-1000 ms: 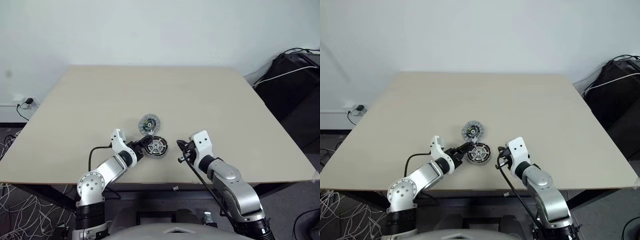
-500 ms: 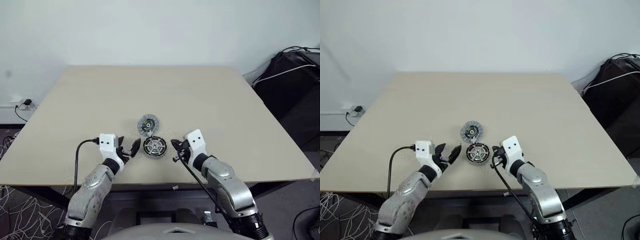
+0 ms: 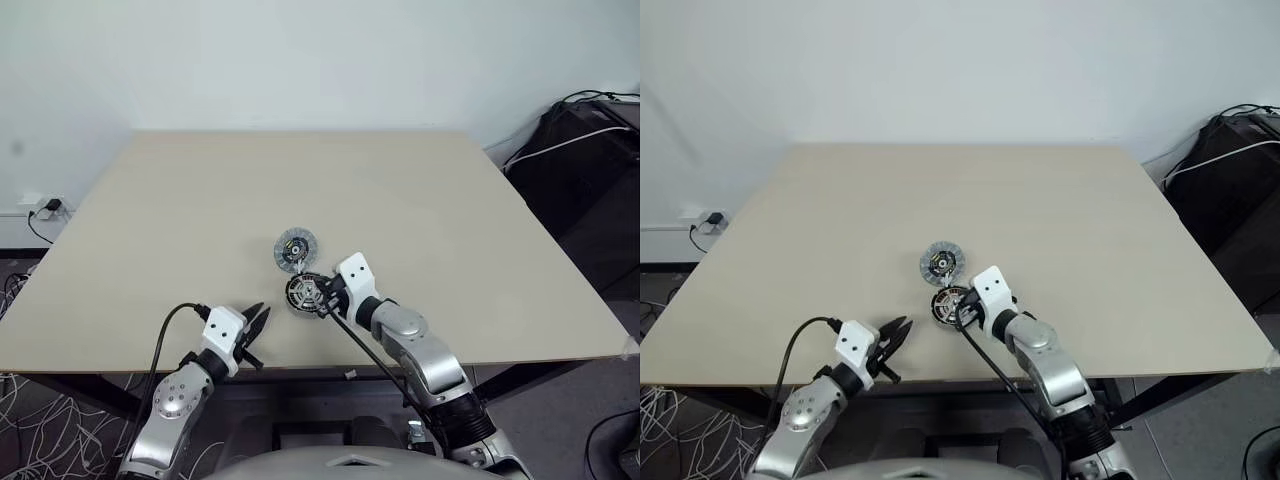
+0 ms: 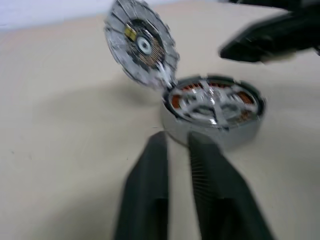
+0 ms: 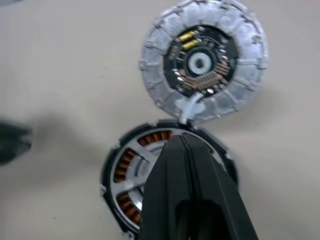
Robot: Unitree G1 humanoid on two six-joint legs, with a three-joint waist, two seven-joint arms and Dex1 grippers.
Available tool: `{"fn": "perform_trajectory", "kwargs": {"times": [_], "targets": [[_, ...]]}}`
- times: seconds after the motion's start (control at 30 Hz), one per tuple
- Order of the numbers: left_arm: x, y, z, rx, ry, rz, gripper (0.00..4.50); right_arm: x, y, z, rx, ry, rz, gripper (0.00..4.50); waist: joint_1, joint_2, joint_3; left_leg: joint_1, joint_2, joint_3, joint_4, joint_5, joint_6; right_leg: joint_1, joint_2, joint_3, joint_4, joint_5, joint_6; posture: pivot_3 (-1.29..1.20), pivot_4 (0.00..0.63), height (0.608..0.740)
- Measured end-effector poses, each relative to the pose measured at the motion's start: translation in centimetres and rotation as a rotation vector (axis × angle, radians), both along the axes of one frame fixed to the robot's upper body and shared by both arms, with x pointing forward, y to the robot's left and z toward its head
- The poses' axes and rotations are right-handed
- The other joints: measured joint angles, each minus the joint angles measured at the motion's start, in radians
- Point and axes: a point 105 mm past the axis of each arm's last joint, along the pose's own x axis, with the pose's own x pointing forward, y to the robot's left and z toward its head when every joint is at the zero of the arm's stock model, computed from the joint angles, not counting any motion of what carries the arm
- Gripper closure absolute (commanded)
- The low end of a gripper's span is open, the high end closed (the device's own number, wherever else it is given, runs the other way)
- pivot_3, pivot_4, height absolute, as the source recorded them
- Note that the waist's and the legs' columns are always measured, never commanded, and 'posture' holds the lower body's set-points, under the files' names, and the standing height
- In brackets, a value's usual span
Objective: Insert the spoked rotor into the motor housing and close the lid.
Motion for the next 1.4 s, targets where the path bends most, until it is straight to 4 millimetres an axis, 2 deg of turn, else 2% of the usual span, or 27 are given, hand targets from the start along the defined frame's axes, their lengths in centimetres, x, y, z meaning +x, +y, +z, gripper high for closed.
{"fn": "perform_trajectory", "kwargs": {"times": [0.2,0.4,0.57,0.67,0.73,0.83,0.93,1.03,1.27,1.4], "targets": [[-0.7,-0.6,-0.3,-0.007,0.006,-0.032,4.47,0.9,1.3,0.6,0.003,-0.024,0.039,4.50,-0.002,0.000,0.000,0.001,0.000,0.000,0.000,0.000,0.000,0.001,0.000,0.000,0.001,0.000,0.000,0.00,0.000,0.740],[-0.1,-1.3,0.0,-0.063,0.023,-0.020,4.47,0.7,1.5,-2.4,-0.055,0.070,0.059,4.50,-0.003,0.000,0.000,0.001,-0.001,0.000,0.001,0.001,0.001,0.001,0.001,0.000,0.001,0.000,0.001,0.00,0.000,0.740],[0.4,-1.9,0.7,-0.089,0.008,-0.020,4.47,0.9,1.4,-2.8,-0.073,0.072,0.070,4.50,-0.006,0.002,-0.001,0.004,-0.001,0.000,0.001,0.001,0.001,0.004,0.002,0.000,0.001,0.001,0.001,0.00,0.000,0.740],[0.4,-2.2,0.9,-0.103,0.004,-0.019,4.47,0.6,1.3,-2.5,-0.080,0.067,0.098,4.50,-0.007,0.003,-0.001,0.004,-0.001,0.000,0.001,0.001,0.001,0.003,0.001,0.000,0.002,0.001,0.001,0.00,0.000,0.740],[0.3,-2.1,0.8,-0.105,0.008,-0.020,4.47,0.5,1.1,-1.4,-0.093,0.027,0.143,4.50,-0.009,0.003,-0.001,0.004,-0.001,0.000,0.001,0.001,0.001,0.003,0.001,0.000,0.002,0.001,0.001,0.00,0.000,0.740],[0.1,-2.2,0.8,-0.122,0.016,-0.026,4.47,-0.3,1.2,0.3,-0.196,-0.058,0.304,4.50,-0.010,0.003,-0.001,0.004,-0.001,0.000,0.002,0.001,0.001,0.003,0.002,0.000,0.002,0.000,0.001,0.00,0.000,0.740],[0.1,-2.2,0.8,-0.124,0.017,-0.026,4.47,-1.0,1.1,0.7,-0.312,-0.102,0.438,4.50,-0.010,0.003,-0.001,0.004,-0.002,0.000,0.002,0.001,0.001,0.003,0.002,-0.001,0.002,0.001,0.001,0.00,0.000,0.740],[0.1,-1.9,0.8,-0.123,0.017,-0.016,4.50,-1.4,0.7,0.6,-0.397,-0.110,0.530,3.89,-0.009,0.003,-0.001,0.004,-0.002,0.000,0.003,0.001,0.001,0.004,0.002,-0.001,0.002,0.001,0.002,0.00,0.000,0.740],[0.0,-1.5,0.6,-0.123,0.023,0.017,4.50,-0.9,0.8,1.4,-0.500,-0.166,0.627,1.64,-0.007,0.002,-0.001,0.004,-0.002,0.000,0.003,0.001,0.001,0.004,0.002,-0.001,0.002,0.001,0.002,0.00,0.000,0.740],[-0.1,-1.5,0.4,-0.126,0.031,0.027,4.50,-0.6,0.7,0.9,-0.577,-0.171,0.672,1.64,-0.002,0.002,-0.002,0.004,-0.002,0.000,0.003,0.001,0.001,0.004,0.002,-0.001,0.002,0.001,0.002,0.00,0.000,0.740]]}}
